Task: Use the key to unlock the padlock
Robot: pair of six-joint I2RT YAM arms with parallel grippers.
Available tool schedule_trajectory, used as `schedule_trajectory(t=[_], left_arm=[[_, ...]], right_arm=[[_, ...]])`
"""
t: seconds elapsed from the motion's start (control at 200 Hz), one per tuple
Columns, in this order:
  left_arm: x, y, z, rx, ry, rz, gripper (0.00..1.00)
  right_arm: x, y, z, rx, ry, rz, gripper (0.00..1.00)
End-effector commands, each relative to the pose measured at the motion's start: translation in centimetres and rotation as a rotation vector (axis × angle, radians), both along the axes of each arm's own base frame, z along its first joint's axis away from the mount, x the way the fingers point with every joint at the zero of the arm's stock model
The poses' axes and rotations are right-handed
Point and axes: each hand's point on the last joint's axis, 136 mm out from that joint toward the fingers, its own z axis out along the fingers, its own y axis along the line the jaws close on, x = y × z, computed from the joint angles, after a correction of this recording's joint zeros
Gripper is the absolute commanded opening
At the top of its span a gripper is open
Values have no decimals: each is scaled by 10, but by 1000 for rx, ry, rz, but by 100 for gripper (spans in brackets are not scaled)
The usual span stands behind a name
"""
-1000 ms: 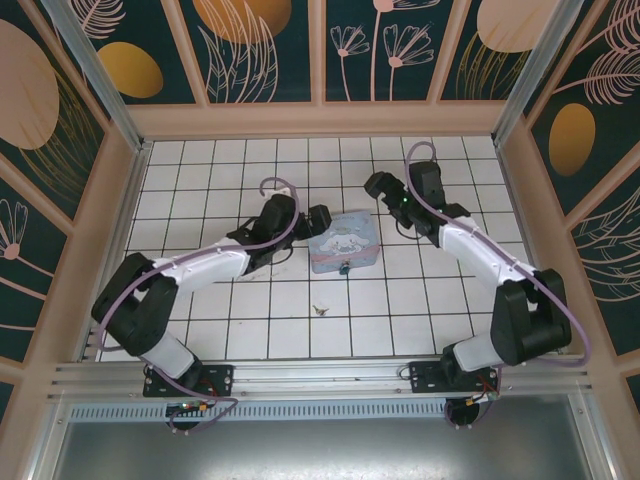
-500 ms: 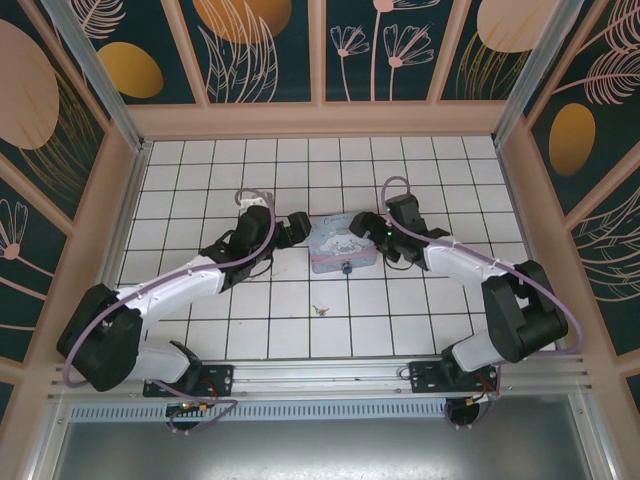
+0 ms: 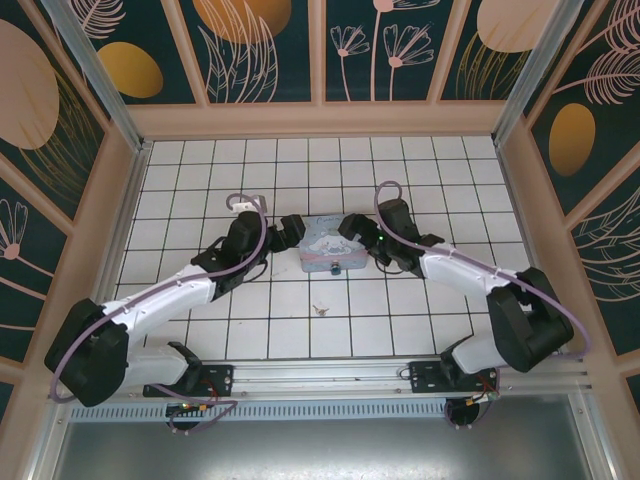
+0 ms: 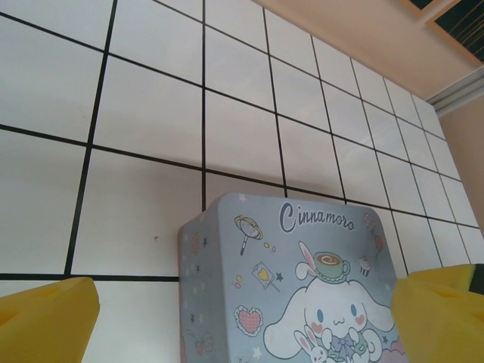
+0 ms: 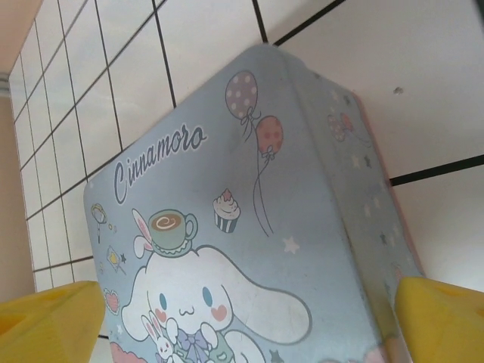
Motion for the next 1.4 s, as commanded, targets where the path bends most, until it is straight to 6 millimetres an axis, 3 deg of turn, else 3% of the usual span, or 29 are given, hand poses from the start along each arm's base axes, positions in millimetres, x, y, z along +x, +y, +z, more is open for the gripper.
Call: schedule_trajectory(t=[0.0,0.185,0.4,0.606,0.716,0.811,0.941,1.156,1.396], left_arm=[[-2,9,9,6,-37,19,99],[-4,12,13,17,-53,17,99],[-3,17,12,27,-56,44,99],[-2,31,1,34,-24,133,99],[-4,36,-2,15,-12,160,99],[-9,37,-1,-10,-7,159,99],[-15,37,2,-83,16,175,99],[-22,30,5,-168,68,163,99],[-20,45,15,-153,57,195,99]], right_arm=[[-4,-27,11,-80,-60,-80,99],[-11,-61,31,-144,-173,-161,99],[-31,-59,42,-148,-183,-57,99],[-75,-20,40,-108,-187,157,99],[-104,5,32,-116,-185,272,92],[-132,26,15,-162,-169,373,87],[-156,50,-11,-282,-142,488,84],[-159,85,-41,-538,-159,646,78],[-151,100,-61,-626,-174,749,64]])
